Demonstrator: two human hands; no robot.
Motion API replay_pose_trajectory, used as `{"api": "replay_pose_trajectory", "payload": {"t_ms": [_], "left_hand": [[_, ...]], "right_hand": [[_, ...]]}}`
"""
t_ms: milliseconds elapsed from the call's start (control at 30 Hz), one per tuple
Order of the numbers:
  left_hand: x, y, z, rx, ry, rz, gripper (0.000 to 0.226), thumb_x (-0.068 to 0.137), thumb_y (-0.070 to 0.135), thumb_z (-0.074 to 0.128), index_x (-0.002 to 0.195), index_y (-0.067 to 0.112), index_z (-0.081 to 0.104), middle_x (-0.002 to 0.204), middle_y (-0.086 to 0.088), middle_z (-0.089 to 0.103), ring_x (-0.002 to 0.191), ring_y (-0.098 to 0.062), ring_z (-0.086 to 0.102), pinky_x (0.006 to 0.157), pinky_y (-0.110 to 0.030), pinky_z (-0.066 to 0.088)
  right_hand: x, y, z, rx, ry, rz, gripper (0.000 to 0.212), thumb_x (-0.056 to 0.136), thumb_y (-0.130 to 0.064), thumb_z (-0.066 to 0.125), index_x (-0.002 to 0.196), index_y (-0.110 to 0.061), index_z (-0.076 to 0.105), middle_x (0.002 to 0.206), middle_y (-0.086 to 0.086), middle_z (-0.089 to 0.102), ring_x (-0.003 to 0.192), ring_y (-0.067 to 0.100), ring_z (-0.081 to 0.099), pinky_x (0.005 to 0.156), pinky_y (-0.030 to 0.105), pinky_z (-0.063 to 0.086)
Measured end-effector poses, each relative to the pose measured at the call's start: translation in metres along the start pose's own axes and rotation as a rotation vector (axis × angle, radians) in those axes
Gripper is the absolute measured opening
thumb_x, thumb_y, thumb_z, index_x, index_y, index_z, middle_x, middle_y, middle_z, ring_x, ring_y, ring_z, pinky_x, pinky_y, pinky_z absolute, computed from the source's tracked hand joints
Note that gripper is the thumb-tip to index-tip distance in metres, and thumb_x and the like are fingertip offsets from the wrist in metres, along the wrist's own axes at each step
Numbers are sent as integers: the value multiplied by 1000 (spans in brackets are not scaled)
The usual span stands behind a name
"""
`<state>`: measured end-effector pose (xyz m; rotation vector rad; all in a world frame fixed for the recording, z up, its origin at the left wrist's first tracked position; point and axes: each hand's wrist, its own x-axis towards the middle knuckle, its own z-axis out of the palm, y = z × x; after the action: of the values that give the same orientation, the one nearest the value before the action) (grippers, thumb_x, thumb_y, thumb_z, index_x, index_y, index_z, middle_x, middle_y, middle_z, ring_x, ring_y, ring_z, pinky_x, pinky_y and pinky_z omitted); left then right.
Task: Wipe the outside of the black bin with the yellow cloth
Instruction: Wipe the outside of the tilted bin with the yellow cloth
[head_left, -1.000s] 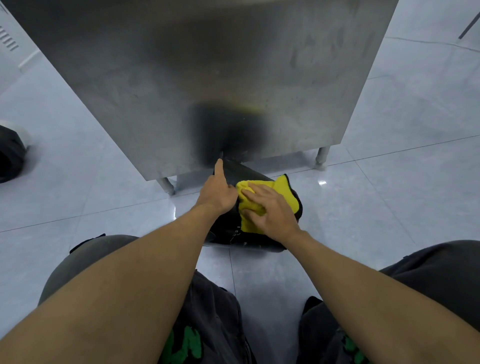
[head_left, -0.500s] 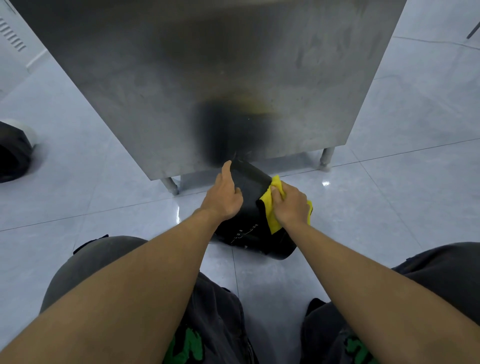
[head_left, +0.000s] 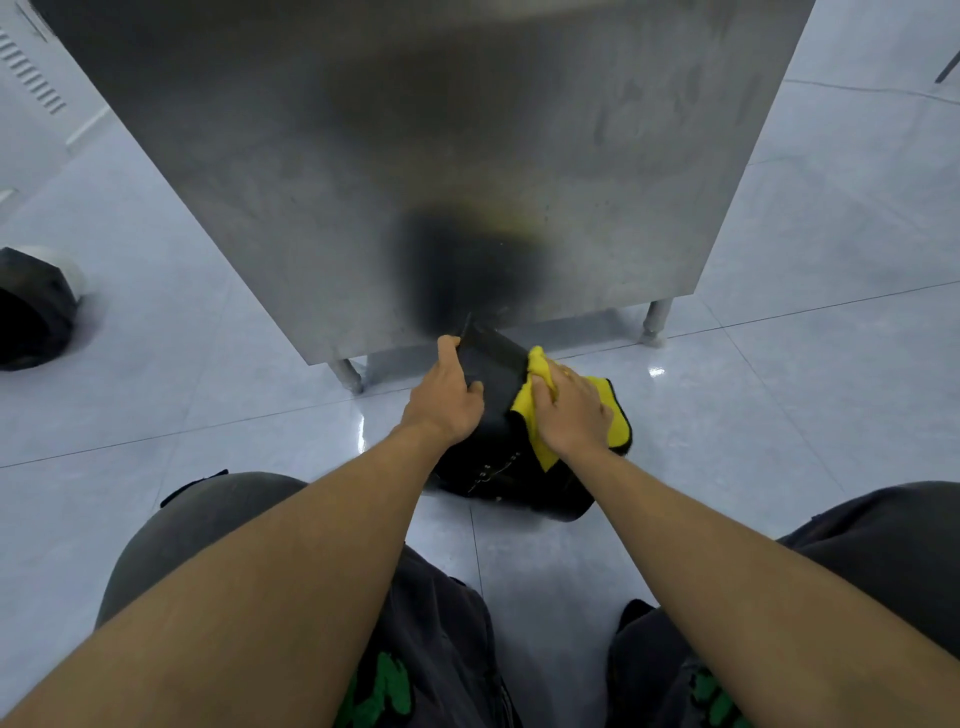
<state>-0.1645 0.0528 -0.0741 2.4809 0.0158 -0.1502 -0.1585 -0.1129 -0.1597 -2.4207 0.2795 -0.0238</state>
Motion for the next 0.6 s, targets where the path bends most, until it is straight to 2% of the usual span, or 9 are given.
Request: {"api": "replay_pose_trajectory", "payload": {"t_ms": [67,133,200,267,333,433,500,600], "left_hand": [[2,-3,0,5,11,-37,54,93,28,55,137,30,24,100,-9,67,87,-31,64,84,-52,55],[3,-3,1,16,6,-37,55,94,30,55,139,33,24,91,-9,67,81,-29,65,80,-52,56],[3,-3,4,8,8,-35,58,95,28,54,143,32,21,91,-11,67,82,-30,65,81,-52,57],[4,0,8,-8,11,-45,65,96,26,53,150,29,17,98,-16,67,87,-33,65,85,-52,55],[6,3,10,-11,2,-41,76,95,22,54,156,23,9,119,-20,62,103,-36,62,94,-49,51],[7,8,10,-68,-7,-37,92,89,19,63,158,15,2,147,-21,41,131,-37,46,106,-42,41],[6,9,11,-163,29,-19,89,83,17,69,152,11,14,139,-17,48,126,-34,50,99,-38,46],[4,6,9,-164,46,-20,60,80,7,67,126,9,28,111,-12,57,100,-31,60,73,-30,49]], "right_hand": [[-1,9,-6,5,-20,201,50,104,-48,29,152,-39,37,154,-2,46,142,30,37,112,51,30],[-3,12,-10,18,-12,304,49,105,-45,29,151,-34,42,153,1,47,142,32,37,113,51,28],[-5,10,-7,27,32,208,46,103,-41,33,145,-29,50,147,3,54,137,32,44,111,48,33],[-8,7,-1,56,75,-33,48,99,-39,38,142,-26,55,143,2,59,133,30,51,110,44,40],[-7,0,2,86,46,-237,51,95,-40,42,144,-29,54,146,-3,58,135,23,51,111,43,42],[-9,-14,2,162,-36,-432,49,96,-33,50,144,-28,55,148,-3,56,139,19,48,115,41,38],[-11,-16,2,191,-43,-426,48,97,-33,54,145,-29,54,151,-3,53,141,18,45,116,44,37],[-13,-12,1,127,-8,-271,50,98,-45,51,148,-39,46,157,-6,45,145,19,37,114,50,35]]}}
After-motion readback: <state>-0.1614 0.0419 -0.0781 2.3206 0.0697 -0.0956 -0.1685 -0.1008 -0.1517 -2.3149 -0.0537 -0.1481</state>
